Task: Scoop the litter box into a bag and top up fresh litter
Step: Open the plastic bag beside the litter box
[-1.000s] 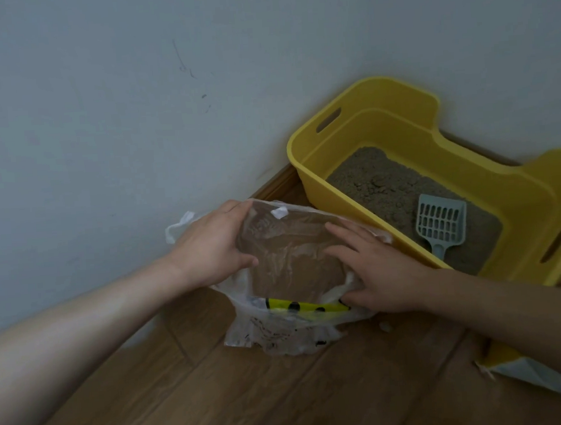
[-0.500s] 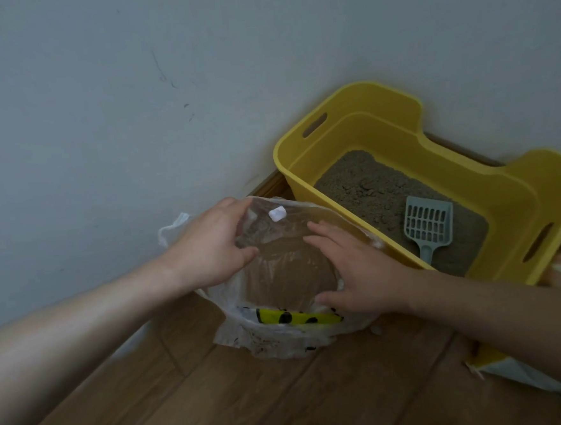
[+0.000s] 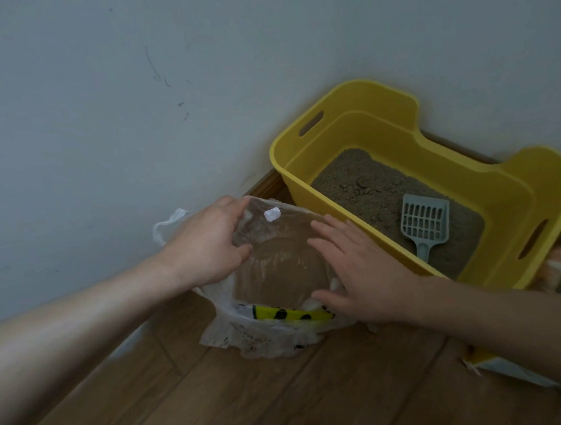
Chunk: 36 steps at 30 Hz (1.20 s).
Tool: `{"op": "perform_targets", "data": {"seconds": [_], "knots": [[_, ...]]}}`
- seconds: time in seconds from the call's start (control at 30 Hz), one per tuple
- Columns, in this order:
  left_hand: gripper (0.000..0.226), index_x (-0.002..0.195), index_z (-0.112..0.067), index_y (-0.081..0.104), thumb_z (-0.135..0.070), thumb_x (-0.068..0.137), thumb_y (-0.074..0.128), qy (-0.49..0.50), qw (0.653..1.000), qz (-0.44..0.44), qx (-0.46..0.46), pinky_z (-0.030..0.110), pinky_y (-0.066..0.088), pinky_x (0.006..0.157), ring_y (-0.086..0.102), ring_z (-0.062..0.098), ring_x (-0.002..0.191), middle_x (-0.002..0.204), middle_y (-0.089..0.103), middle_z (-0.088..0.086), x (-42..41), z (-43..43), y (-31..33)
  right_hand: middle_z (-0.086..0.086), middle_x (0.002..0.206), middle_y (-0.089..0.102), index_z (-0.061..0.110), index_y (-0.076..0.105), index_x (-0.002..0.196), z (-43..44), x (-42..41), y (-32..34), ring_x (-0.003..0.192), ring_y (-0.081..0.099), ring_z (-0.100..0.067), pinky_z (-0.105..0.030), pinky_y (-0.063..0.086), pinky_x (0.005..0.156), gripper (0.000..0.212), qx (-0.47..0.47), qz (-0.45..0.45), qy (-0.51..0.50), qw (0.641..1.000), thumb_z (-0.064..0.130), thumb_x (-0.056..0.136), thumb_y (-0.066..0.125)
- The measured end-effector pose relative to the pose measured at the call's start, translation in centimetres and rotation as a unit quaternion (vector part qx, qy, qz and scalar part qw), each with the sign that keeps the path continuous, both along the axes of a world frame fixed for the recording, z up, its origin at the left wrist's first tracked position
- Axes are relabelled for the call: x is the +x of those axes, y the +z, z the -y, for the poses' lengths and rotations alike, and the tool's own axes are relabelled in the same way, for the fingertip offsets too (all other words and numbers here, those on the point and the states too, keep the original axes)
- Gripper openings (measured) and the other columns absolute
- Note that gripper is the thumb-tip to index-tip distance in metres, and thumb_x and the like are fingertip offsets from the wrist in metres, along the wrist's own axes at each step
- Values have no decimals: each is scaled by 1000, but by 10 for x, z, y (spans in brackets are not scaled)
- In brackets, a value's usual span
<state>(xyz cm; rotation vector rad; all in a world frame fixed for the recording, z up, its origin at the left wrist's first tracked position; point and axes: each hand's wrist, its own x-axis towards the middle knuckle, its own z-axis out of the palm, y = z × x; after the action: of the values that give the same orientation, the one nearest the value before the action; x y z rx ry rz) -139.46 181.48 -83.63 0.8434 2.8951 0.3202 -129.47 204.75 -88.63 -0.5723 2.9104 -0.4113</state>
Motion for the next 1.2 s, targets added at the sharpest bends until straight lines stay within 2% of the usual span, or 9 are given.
{"op": "perform_targets", "data": {"seconds": [0.1,0.27,0.5,0.7,1.0,1.1,1.2], "knots": [[75,147,-17,39,-29,80,70,-1,1000,2,3,34,51,84,60,17,99,117,56,-3,-2,-4,-2,0,165,-3,18,15,155,-6,3,-9,149,-15,-15,-32,-5,117,85,-4,27,-24,999,66,90,44],[76,146,-17,40,-31,79,71,-7,1000,19,11,35,51,85,60,18,97,113,56,-2,-6,-14,-4,1,165,-6,18,12,156,-13,1,-11,147,-18,-10,-28,-6,115,86,-12,34,-19,999,66,91,43],[74,145,-18,42,-30,79,73,-2,1000,19,18,34,51,85,61,18,98,115,58,-2,-8,-22,-2,2,165,-4,18,12,156,-12,5,-1,150,-14,-11,-30,-3,120,87,-28,26,12,999,65,91,45],[73,145,-18,43,-31,79,73,-2,1000,17,20,36,52,85,62,17,96,114,58,-2,-7,-25,1,2,165,-1,16,16,155,-17,4,7,149,-14,-9,-24,-5,118,85,-48,-2,20,999,62,91,48],[75,145,-20,43,-33,79,74,-12,999,16,29,37,52,84,63,15,94,113,59,-4,-8,-31,4,7,165,-3,18,12,156,-40,-8,17,149,-12,-5,-26,-1,119,87,-39,-30,-22,999,65,91,45],[76,145,-20,43,-34,78,75,-12,999,19,26,38,53,84,63,16,93,111,59,-4,-9,-34,4,6,164,4,19,14,156,-55,-12,22,150,-5,-7,-31,7,122,85,-49,-32,-56,997,63,91,47],[77,145,-19,44,-35,77,77,-12,999,31,26,36,52,85,64,16,94,112,59,-4,-11,-37,5,6,163,12,20,16,155,-73,-15,24,150,3,-8,-28,9,120,80,-61,-25,-101,993,59,92,48]]}}
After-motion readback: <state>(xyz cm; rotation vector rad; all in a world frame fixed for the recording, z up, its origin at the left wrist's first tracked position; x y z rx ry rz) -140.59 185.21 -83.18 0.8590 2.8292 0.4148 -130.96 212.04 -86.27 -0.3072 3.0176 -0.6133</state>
